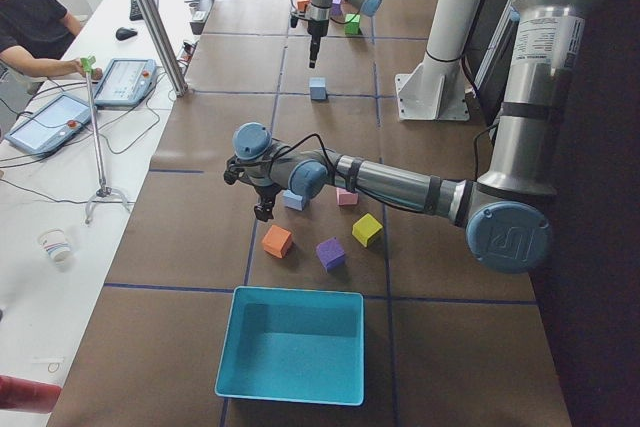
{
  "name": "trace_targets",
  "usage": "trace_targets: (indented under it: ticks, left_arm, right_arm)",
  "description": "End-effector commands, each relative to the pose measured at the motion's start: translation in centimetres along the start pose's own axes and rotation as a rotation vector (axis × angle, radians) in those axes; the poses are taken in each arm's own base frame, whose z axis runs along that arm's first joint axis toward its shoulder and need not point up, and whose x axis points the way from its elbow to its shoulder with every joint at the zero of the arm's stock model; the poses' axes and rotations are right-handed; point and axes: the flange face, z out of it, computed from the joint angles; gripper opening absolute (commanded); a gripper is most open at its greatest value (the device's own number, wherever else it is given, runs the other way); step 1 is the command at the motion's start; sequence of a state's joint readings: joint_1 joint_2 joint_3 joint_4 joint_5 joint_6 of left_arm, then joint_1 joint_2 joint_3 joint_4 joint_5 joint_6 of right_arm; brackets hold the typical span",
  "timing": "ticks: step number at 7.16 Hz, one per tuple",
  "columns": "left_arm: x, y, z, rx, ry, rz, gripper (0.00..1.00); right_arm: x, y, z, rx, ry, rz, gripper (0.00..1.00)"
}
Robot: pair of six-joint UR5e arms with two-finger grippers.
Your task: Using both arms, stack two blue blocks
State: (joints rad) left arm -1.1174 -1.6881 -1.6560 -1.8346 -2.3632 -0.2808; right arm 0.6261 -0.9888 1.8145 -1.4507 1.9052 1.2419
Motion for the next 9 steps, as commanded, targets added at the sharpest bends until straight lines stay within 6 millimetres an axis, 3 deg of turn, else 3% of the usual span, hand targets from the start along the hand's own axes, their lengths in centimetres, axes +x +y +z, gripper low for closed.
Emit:
trace_targets:
  ticks: [1, 2, 5, 9]
  left_arm:
    - [5.5, -0.1, 5.3, 0.029, -0.102, 0.017, 1.0]
    - [6.7, 0.2, 6.5, 0.012, -0.095, 0.006, 1.0]
    - [7.3, 0.1, 6.8, 0.012, -0.093, -0.016, 1.0]
    - [8.5, 0.4, 9.4, -0.033, -0.09, 0.005, 1.0]
  right_arm:
    - [6.8, -3.1, -1.3, 0.012, 0.05, -0.068, 1.0]
    - [8.3, -3.4, -0.9, 0.009, 0.072, -0.086, 1.0]
    - [8.7, -3.5, 0.3, -0.003, 0.089, -0.082, 1.0]
    - [8.8, -3.5, 0.6, -0.006, 0.094, -0.08, 1.0]
